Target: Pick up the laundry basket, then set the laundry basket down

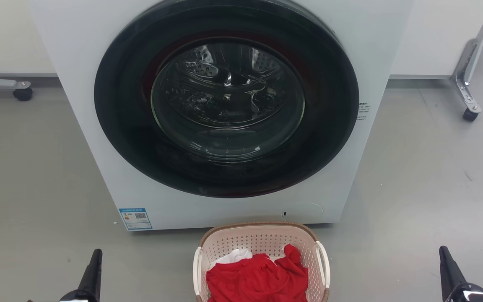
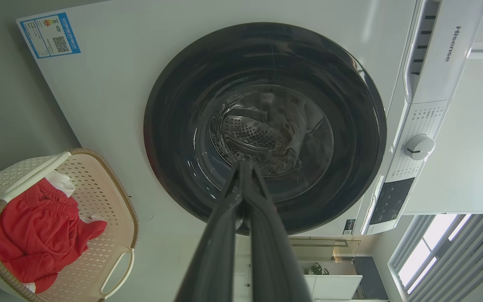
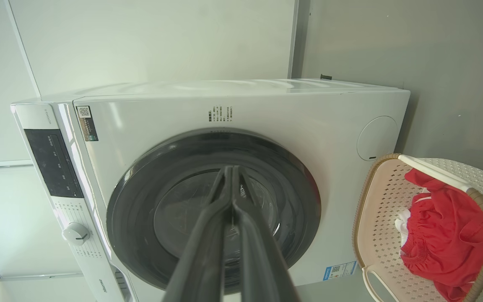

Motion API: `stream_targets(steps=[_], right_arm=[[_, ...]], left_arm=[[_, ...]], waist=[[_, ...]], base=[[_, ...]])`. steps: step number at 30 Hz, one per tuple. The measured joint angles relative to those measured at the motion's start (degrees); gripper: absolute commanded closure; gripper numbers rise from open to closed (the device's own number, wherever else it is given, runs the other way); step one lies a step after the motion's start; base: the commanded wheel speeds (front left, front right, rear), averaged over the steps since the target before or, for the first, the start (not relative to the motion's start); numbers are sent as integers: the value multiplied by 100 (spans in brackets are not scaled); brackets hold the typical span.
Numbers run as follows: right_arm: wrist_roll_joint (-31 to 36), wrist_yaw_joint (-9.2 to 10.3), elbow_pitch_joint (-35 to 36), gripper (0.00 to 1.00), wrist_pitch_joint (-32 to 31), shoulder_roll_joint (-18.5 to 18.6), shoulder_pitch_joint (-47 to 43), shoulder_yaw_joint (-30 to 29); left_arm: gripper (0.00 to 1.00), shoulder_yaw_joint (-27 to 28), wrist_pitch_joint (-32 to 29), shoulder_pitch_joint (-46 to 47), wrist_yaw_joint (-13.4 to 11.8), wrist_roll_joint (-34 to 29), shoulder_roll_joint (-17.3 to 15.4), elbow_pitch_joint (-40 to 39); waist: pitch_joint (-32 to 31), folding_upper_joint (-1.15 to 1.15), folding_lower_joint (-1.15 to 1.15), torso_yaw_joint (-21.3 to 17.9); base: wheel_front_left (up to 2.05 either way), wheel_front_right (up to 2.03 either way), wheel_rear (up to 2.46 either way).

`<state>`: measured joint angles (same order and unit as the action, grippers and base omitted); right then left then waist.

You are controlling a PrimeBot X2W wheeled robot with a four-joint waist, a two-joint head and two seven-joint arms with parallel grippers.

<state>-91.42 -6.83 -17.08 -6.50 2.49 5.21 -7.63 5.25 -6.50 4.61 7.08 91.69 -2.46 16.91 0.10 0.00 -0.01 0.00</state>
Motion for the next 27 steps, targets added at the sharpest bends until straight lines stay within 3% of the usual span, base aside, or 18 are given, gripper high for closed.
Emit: stream_targets(steps=[27], right_arm=[[0,0,-1,100,1,-1,0,1]], left_arm=[[100,0,0,0,0,1,0,1]], waist=[[0,0,0,0]], base=[[0,0,0]])
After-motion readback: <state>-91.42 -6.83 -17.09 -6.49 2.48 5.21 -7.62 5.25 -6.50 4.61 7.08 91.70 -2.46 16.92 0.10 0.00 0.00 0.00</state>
